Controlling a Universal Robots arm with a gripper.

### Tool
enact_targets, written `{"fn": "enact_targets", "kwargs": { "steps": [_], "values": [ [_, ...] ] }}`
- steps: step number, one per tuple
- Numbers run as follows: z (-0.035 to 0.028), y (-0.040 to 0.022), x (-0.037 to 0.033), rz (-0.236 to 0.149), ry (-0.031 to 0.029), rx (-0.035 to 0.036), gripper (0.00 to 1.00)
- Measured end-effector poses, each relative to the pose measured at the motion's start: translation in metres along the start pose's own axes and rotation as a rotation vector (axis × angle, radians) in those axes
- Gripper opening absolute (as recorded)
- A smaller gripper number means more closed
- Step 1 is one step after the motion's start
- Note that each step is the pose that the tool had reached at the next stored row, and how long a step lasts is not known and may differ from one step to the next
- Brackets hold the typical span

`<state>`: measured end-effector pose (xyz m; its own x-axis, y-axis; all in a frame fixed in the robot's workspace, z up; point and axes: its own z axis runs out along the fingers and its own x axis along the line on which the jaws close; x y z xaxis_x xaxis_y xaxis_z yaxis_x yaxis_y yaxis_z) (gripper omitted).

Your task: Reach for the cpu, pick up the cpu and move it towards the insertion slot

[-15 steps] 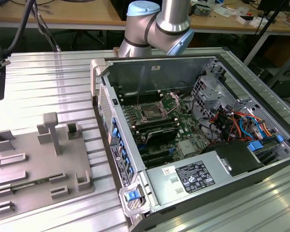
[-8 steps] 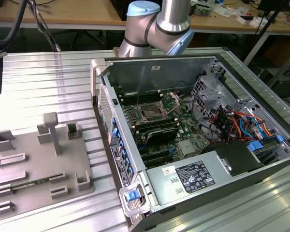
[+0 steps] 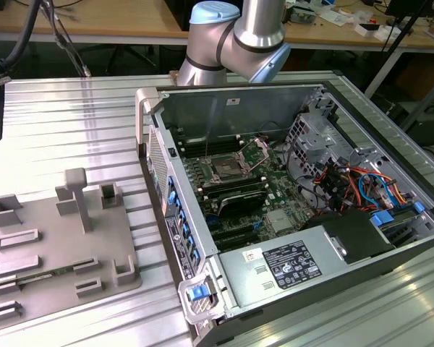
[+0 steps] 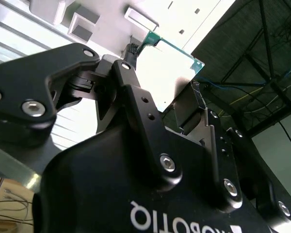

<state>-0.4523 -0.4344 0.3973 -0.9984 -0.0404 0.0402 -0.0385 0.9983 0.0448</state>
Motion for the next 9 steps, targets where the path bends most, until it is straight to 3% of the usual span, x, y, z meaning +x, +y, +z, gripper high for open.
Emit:
{"fn": "enact_targets", "kwargs": {
  "steps": [9],
  "values": [
    [0.0001, -0.0001, -0.0022, 0.000, -0.0001, 0.0001, 0.55]
  ]
}}
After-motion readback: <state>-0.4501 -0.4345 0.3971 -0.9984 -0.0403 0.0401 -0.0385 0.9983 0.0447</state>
